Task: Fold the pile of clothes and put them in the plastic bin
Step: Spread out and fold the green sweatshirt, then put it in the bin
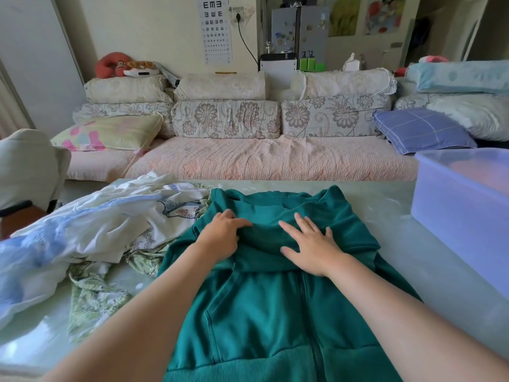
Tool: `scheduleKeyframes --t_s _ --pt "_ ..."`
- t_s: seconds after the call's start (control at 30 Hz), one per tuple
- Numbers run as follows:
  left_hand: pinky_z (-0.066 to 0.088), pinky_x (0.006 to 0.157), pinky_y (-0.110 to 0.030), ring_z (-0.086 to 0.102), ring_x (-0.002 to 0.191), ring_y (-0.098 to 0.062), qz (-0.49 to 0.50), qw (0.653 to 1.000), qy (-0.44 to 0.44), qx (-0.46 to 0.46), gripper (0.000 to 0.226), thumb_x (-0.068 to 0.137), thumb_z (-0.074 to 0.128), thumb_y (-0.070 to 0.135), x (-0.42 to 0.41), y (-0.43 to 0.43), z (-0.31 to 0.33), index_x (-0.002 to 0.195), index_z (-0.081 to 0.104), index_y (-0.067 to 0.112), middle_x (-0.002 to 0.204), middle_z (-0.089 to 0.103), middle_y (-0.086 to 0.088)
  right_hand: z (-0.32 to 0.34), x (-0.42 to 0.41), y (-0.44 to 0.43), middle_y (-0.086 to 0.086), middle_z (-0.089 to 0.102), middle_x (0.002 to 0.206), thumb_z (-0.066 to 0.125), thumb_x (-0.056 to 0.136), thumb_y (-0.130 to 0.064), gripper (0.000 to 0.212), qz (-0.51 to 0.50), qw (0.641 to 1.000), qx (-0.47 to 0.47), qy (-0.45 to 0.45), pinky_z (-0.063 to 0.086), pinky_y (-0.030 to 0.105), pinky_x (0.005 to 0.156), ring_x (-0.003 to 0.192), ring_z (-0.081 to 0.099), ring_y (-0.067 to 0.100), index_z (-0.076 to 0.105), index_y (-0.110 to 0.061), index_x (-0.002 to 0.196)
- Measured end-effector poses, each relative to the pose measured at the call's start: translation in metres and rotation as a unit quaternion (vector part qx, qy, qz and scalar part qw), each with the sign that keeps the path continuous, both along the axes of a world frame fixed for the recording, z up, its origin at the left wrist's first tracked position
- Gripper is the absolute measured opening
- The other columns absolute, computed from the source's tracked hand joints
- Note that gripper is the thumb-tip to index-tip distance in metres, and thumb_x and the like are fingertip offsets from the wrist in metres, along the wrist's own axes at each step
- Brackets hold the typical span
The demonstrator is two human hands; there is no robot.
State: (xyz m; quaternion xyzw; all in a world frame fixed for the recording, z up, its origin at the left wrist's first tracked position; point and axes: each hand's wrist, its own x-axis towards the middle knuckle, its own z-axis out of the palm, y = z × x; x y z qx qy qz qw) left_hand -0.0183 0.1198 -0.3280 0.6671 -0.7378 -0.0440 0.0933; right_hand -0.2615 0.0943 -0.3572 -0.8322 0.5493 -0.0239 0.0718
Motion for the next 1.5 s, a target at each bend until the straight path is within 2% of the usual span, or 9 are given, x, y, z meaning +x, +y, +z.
scheduleKeyframes --t_s 0.17,0.37,0.53,0.8,1.0,1.17,1.33,1.4,1.5 --pt "0.012 0.119 -0.052 0.001 0.149 -0.033 0.068 0.953 -0.086 0.282 0.069 0.093 0.034 0.068 0.016 0.015 -0.016 0.152 0.003 0.049 0.164 0.003 -0.003 -0.002 -0.002 0.002 -0.001 -0.013 0.167 0.028 0.095 -0.064 0.064 -0.026 0.996 0.079 0.039 -0.001 0.066 0.117 0.153 -0.013 0.022 0.001 -0.055 0.153" --pt "0.024 0.115 -0.054 0.017 0.144 -0.034 0.16 0.981 0.012 0.107 0.056 0.1 0.03 0.048 0.038 0.029 -0.006 0.153 0.024 0.028 0.157 0.024 -0.009 0.014 0.035 0.014 0.007 -0.005 0.167 0.028 0.099 -0.051 0.061 0.024 0.998 -0.008 0.051 -0.002 0.059 0.12 0.154 -0.009 0.025 0.018 -0.035 0.157" --pt "0.039 0.107 -0.047 0.043 0.129 -0.038 0.31 0.941 0.044 0.128 0.054 0.099 0.041 0.037 0.084 0.037 -0.023 0.141 0.038 0.003 0.142 0.045 -0.021 0.016 0.089 0.03 0.002 0.001 0.168 0.023 0.105 -0.051 0.052 0.109 0.994 0.0 -0.018 0.001 0.055 0.122 0.154 -0.002 0.021 0.024 -0.039 0.156" --pt "0.045 0.08 -0.03 0.058 0.099 -0.03 0.291 0.942 0.135 0.103 0.051 0.1 0.042 0.048 0.096 0.028 -0.017 0.12 0.059 0.004 0.111 0.062 -0.014 -0.012 0.138 0.025 0.002 0.003 0.168 0.021 0.106 -0.046 0.052 0.101 0.991 0.043 0.079 -0.001 0.068 0.116 0.154 0.0 0.025 0.01 -0.043 0.157" --pt "0.051 0.083 -0.035 0.062 0.101 -0.031 0.284 0.933 0.15 0.164 0.027 0.094 0.05 0.018 0.084 0.017 -0.001 0.113 0.059 0.001 0.116 0.061 -0.015 -0.013 0.133 0.021 0.001 0.004 0.168 0.028 0.102 -0.055 0.059 0.118 0.99 0.048 0.068 -0.004 0.064 0.118 0.154 -0.001 0.023 0.008 -0.044 0.157" --pt "0.054 0.062 -0.026 0.063 0.078 -0.02 0.186 0.912 0.339 0.134 0.039 0.094 0.055 0.01 0.049 0.0 0.037 0.133 0.053 0.012 0.107 0.063 -0.01 0.001 0.12 0.009 -0.001 0.041 0.156 0.063 0.089 -0.04 0.068 0.073 0.971 0.13 -0.188 0.022 0.041 0.121 0.145 0.035 0.019 0.037 -0.036 0.152" --pt "0.056 0.055 -0.023 0.062 0.066 -0.013 0.092 0.85 0.505 0.115 0.045 0.096 0.058 0.011 -0.006 -0.003 0.058 0.139 0.045 0.022 0.095 0.064 -0.006 0.046 0.09 -0.014 0.003 0.071 0.113 0.044 0.099 -0.028 0.034 -0.146 0.825 0.162 -0.522 0.046 0.03 0.069 0.088 0.064 0.02 0.059 -0.026 0.129" --pt "0.055 0.057 -0.025 0.062 0.07 -0.016 0.039 0.828 0.534 0.165 0.053 0.093 0.061 0.005 -0.026 -0.005 0.054 0.138 0.037 0.019 0.102 0.063 -0.011 0.059 0.072 -0.017 0.005 0.07 0.101 0.042 0.098 -0.044 0.032 -0.19 0.792 0.222 -0.536 0.045 0.029 0.058 0.076 0.062 0.023 0.059 -0.026 0.119" --pt "0.048 0.06 -0.024 0.059 0.065 -0.015 -0.052 0.833 0.454 0.314 0.04 0.087 0.064 0.0 -0.053 -0.004 0.035 0.118 0.039 0.011 0.086 0.063 -0.007 0.049 0.051 -0.019 0.005 0.064 0.098 0.052 0.094 -0.046 0.027 -0.168 0.857 0.212 -0.439 0.05 0.03 0.059 0.082 0.06 0.023 0.065 -0.024 0.105"
